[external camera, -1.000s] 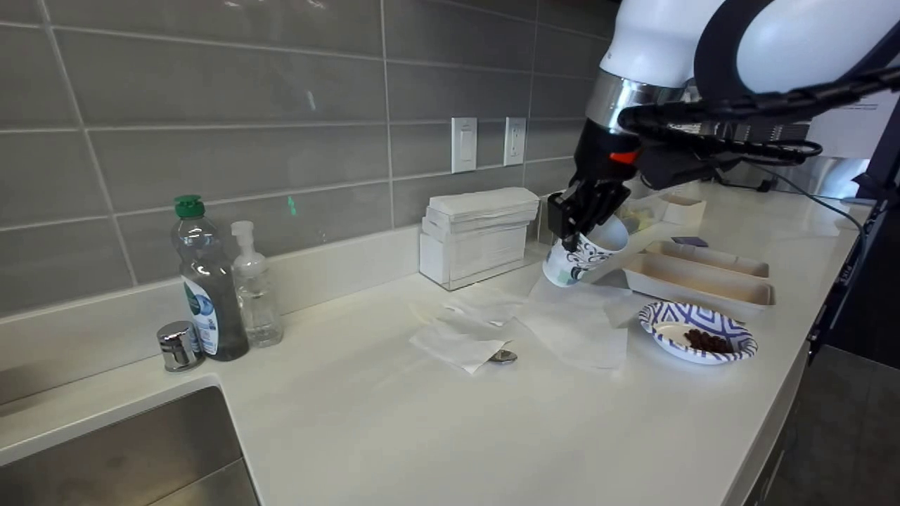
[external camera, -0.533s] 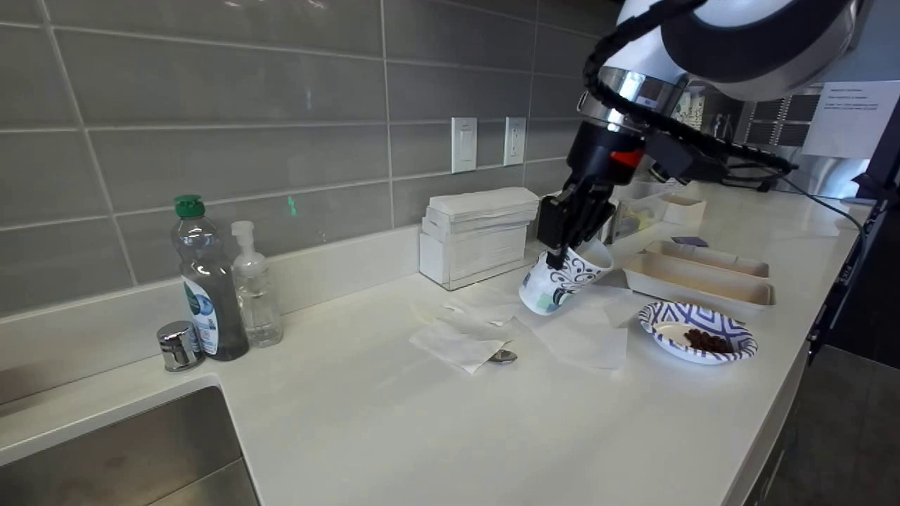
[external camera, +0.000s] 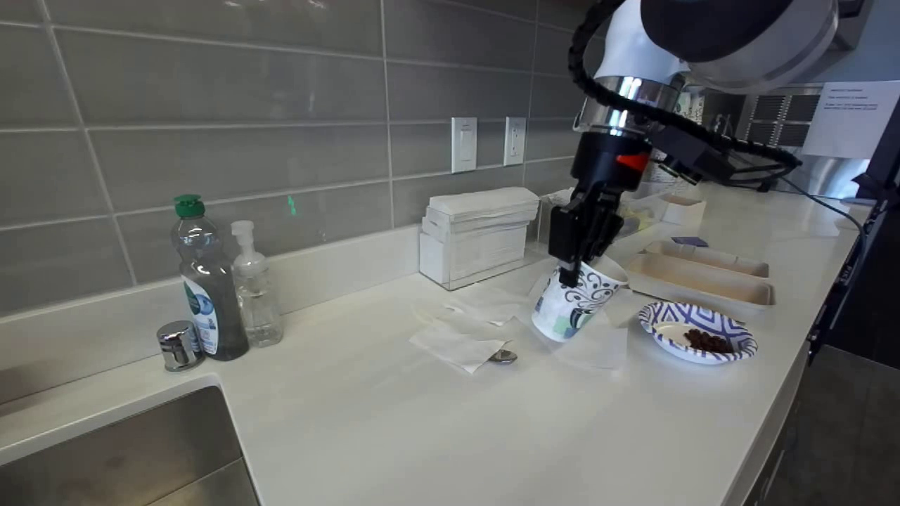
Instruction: Empty the content of the cup into the bowl
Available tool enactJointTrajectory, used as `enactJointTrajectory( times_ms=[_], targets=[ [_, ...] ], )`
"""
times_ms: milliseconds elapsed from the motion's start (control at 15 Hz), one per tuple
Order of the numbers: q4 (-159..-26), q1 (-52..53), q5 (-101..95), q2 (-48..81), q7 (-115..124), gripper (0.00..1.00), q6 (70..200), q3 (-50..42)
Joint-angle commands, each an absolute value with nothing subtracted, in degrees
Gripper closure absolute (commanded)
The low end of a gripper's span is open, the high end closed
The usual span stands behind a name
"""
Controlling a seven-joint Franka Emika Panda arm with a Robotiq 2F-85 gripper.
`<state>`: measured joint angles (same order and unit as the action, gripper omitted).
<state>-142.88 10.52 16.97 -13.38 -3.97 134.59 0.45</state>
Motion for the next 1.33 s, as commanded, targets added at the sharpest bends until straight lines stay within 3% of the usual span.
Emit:
enactJointTrajectory(
  times_ms=[0, 800, 867, 933, 1267],
  targets=[
    [-139.82, 9.49, 18.78, -10.04, -6.07, 0.98, 130.33, 0.71],
    [-132.87, 8.15, 15.81, 0.41, -3.57, 0.98, 126.36, 3.63],
    [-132.54, 8.16, 15.69, 0.76, -3.67, 0.68, 126.11, 3.89],
    [-132.33, 8.19, 14.91, 0.85, -2.81, 0.68, 125.8, 4.24],
    [-133.84, 9.08, 10.78, -1.75, 1.73, 0.32, 124.5, 6.44]
  ],
)
